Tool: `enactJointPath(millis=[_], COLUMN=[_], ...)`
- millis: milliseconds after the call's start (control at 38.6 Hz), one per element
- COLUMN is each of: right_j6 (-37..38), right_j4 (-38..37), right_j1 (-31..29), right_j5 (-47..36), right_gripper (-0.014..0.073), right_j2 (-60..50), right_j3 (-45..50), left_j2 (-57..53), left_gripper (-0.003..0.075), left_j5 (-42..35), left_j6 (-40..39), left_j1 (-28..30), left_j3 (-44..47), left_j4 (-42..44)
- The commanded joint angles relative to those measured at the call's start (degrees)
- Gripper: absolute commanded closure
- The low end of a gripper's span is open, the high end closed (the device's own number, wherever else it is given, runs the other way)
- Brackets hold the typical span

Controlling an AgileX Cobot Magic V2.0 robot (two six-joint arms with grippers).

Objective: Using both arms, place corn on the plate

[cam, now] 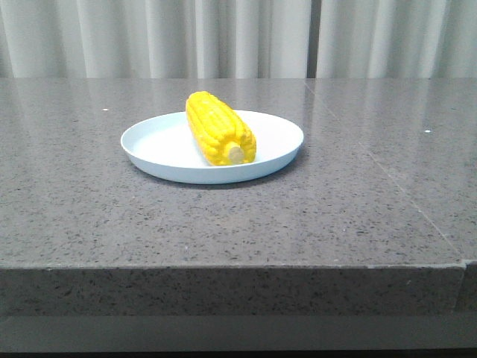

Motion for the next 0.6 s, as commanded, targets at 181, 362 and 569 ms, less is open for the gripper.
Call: enactJointPath(millis=[181, 362, 569], right_j6=[-0.08, -1.0, -1.0], right_j4=[-0.3, -1.03, -1.03], right_j1=[-0.25, -0.18, 0.45], right_j5=[-4.44, -8.4, -10.47], right_gripper=[0.0662, 0.0662, 0.0662], right_j2=[0.72, 0.6, -2.14], right_j3=[-1.48, 3.52, 13.63], left_j2=[-1.0, -1.0, -1.0], left_gripper=[0.0741, 0.0741, 0.0741], left_j5=[-4.59, -4.59, -4.59], left_j6=[-0.01, -0.01, -0.01], left_j1=[0.12, 0.12, 0.12], left_j3=[1.24, 1.24, 1.24], left_j4=[-0.63, -0.63, -0.63])
